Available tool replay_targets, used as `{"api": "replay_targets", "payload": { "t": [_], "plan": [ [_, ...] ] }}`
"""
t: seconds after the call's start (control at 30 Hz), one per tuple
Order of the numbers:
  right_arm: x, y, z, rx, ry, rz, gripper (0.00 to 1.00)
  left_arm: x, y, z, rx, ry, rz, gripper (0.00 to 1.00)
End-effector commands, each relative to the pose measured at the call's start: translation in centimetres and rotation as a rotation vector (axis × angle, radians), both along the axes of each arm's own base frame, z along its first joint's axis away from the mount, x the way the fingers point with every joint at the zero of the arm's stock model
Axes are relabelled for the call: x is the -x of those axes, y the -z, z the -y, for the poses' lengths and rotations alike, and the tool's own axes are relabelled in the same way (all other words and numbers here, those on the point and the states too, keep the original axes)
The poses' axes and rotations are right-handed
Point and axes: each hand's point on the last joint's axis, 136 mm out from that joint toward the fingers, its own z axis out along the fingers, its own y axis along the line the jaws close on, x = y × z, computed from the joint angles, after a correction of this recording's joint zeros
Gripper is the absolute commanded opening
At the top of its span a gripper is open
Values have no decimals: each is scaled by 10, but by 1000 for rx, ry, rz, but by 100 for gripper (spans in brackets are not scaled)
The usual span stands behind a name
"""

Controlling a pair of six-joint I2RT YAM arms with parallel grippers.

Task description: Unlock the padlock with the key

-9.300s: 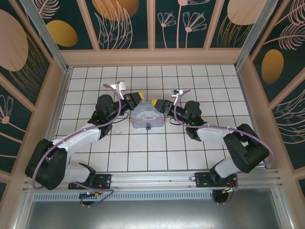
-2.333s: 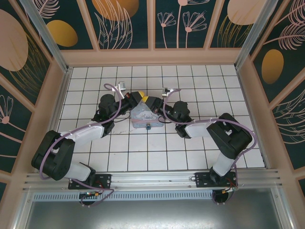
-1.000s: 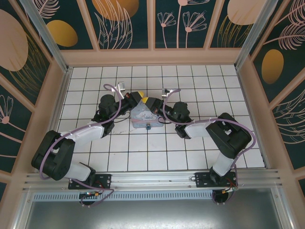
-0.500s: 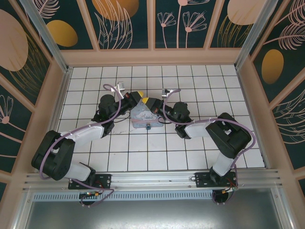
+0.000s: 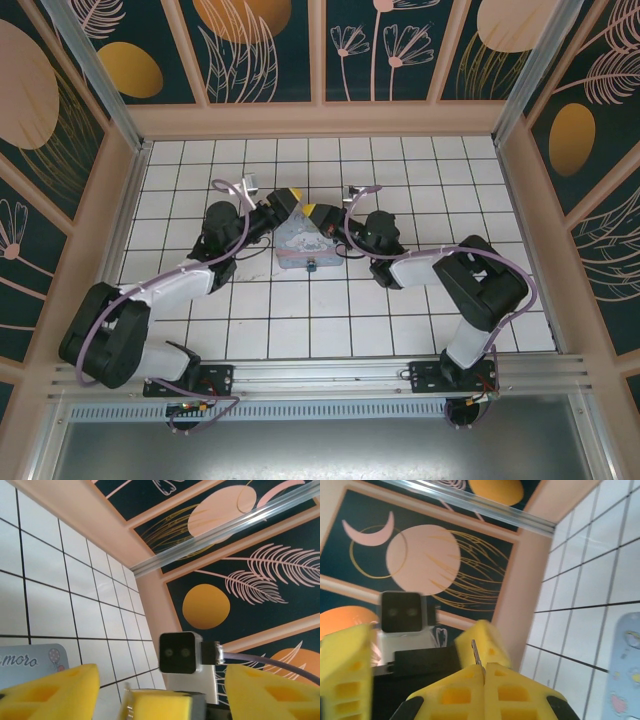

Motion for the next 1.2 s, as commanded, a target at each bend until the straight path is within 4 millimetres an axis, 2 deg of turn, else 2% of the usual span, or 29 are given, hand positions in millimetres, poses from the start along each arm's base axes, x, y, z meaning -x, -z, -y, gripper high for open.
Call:
{"api": "replay_targets", "payload": {
  "t": [0.0, 0.13, 0.23, 0.37, 0.47, 0.77, 1.03, 1.17],
  "plan": [
    [-4, 5, 9, 60, 23, -11, 0, 6, -8, -12, -34, -43, 36, 83],
    [-12, 13, 10, 134, 19, -51, 0, 16, -3, -21, -110, -59, 30, 95],
    [-14, 12, 10, 195, 13, -70, 0, 22, 12, -24, -195, -45, 6, 99],
    [-21, 6, 11, 286, 33, -101, 0, 34, 39, -27, -300, -12, -41, 99],
    [-26, 1, 16, 334, 66, -124, 0, 46, 50, -25, -349, 20, -32, 99],
    [-28, -1, 27, 391, 118, -191, 0, 83, 94, -5, -429, 129, -57, 99],
    [-23, -10, 27, 375, 97, -192, 0, 100, 112, 14, -459, 199, -58, 95],
    [-13, 4, 37, 370, 103, -213, 0, 103, 127, 18, -452, 213, -76, 90]
  ]
}}
